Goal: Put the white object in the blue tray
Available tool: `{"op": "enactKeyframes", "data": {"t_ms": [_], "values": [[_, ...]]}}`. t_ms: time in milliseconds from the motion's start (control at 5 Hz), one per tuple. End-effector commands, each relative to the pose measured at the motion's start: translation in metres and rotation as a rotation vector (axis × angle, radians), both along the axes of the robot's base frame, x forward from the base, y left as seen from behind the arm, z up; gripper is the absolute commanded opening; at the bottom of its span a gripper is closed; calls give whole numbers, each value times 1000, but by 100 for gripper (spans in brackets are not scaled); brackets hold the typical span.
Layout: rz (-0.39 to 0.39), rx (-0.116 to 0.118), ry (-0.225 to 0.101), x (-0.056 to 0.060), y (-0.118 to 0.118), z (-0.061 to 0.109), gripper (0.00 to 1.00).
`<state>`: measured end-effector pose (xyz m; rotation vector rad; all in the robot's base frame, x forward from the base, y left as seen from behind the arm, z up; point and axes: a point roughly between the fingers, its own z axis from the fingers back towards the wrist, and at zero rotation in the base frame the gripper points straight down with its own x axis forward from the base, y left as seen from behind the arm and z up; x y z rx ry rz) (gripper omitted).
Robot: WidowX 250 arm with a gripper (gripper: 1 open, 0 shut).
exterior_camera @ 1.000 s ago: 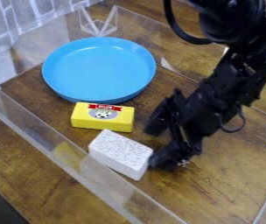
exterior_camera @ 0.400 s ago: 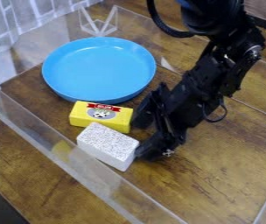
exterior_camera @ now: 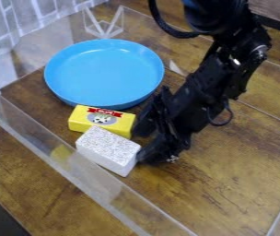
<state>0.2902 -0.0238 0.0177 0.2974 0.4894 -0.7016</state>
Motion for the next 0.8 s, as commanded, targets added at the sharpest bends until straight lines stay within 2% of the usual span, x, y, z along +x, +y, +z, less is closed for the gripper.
{"op": "enactKeyframes", "data": {"t_ms": [0,400,600], "values": [[48,-12,-65,12,15,19,0],[99,3,-66,9,15,35,0],[50,8,-68,9,19,33,0]]}}
